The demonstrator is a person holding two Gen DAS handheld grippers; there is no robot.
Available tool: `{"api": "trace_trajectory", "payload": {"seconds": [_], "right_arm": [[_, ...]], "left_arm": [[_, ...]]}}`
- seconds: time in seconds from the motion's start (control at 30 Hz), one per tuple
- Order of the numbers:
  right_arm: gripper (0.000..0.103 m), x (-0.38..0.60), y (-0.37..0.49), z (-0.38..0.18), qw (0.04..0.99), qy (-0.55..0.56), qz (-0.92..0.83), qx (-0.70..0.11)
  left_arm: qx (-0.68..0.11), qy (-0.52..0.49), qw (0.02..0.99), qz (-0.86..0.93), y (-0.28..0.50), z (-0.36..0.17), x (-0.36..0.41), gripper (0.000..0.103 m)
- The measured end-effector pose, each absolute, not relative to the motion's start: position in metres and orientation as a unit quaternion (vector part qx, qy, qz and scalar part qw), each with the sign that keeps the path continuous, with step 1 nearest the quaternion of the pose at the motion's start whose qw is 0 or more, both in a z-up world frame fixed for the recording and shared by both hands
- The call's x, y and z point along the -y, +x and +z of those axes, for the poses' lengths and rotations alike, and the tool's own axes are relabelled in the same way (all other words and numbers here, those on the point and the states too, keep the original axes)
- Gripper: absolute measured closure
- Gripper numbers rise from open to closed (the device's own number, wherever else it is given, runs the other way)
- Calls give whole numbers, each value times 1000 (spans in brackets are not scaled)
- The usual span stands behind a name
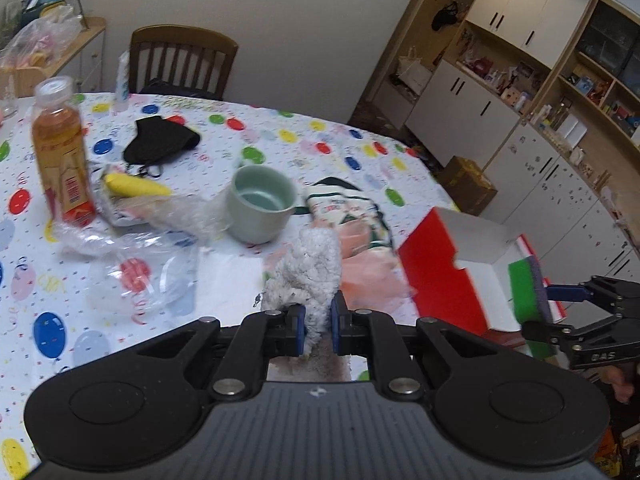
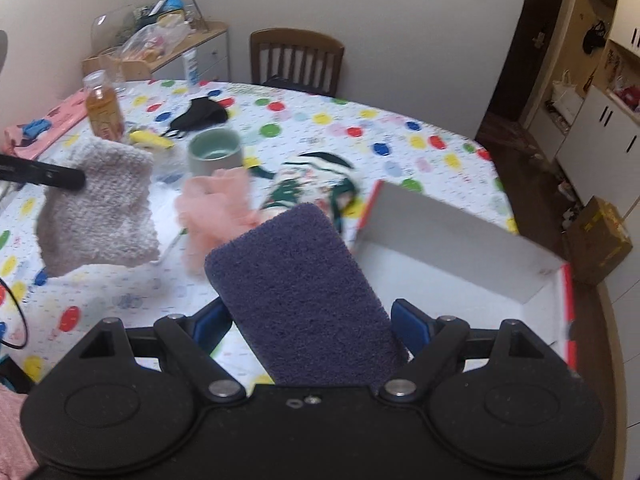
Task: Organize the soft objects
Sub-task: 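Lift and carry the grey towel and purple sponge with both tools into the red box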
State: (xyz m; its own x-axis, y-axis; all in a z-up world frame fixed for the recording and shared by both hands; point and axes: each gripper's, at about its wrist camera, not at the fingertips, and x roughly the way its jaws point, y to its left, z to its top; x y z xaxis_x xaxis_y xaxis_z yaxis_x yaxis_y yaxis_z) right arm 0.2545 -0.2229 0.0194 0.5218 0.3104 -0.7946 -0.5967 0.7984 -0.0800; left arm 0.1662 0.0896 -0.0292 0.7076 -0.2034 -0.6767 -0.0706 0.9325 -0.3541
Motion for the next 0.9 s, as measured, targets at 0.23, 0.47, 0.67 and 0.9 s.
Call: {"api": "trace_trajectory", "payload": {"seconds": [0.23,0.47,0.67,0.9], "right_arm": [[17,269,289,16,863,-170,235,-413],[17,316,320,0,872,-161,189,-423],[17,339,337,-19,868,-167,166,-438],[17,354,348,-37,861,-166,162,-453]], "left_arm": [[-370,-166,911,-69,198,-3,-40,91],[-372,-115,916,-100,243,0,28,91],[-373,-83,913,-140,284,6,92,91],[-374,-45,909,-176,326,3,159,91]]}}
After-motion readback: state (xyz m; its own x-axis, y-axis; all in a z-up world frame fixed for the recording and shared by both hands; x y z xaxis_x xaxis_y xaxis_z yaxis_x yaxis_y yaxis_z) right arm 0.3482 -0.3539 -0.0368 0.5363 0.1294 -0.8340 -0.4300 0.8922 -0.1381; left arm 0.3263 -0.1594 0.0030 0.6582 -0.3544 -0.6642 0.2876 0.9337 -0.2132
